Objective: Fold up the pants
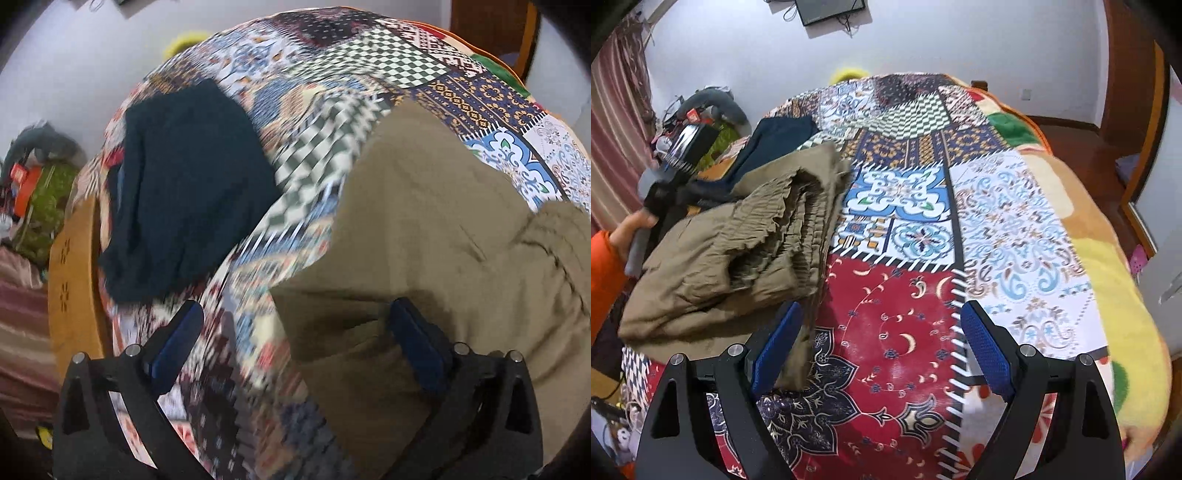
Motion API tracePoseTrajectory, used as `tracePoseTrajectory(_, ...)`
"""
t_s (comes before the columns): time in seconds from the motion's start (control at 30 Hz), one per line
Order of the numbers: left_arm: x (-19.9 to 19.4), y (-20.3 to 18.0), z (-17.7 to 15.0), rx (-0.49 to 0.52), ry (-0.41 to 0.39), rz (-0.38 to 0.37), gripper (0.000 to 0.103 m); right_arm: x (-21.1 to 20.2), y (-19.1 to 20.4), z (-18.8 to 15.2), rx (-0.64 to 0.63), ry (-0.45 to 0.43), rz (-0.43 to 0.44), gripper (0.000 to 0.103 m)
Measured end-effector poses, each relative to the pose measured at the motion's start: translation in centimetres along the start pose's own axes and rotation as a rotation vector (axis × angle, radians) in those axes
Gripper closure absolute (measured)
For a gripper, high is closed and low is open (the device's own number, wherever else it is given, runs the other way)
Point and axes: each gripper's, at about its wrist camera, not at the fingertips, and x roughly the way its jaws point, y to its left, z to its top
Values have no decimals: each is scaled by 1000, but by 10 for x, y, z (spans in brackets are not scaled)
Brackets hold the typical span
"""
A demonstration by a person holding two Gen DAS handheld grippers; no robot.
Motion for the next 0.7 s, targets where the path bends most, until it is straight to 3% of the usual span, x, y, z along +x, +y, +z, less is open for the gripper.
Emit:
tracePoseTrajectory(0.33, -66, 22, -103, -123, -62, -78, 0, -24, 19, 2, -46, -82, 30, 17)
tracePoseTrajectory(0.5, -89, 15, -131, -161, -74, -167, 0, -17, 36, -3, -69, -68, 80, 17)
tracePoseTrajectory(0.6, -97, 7, -144, -154, -113, -165, 1, -8, 41, -5, -81, -64, 85, 18)
tracePoseTrajectory(0.7, -102, 7, -151, -156, -150, -153, 1, 5, 43, -7, -82, -34, 78, 30)
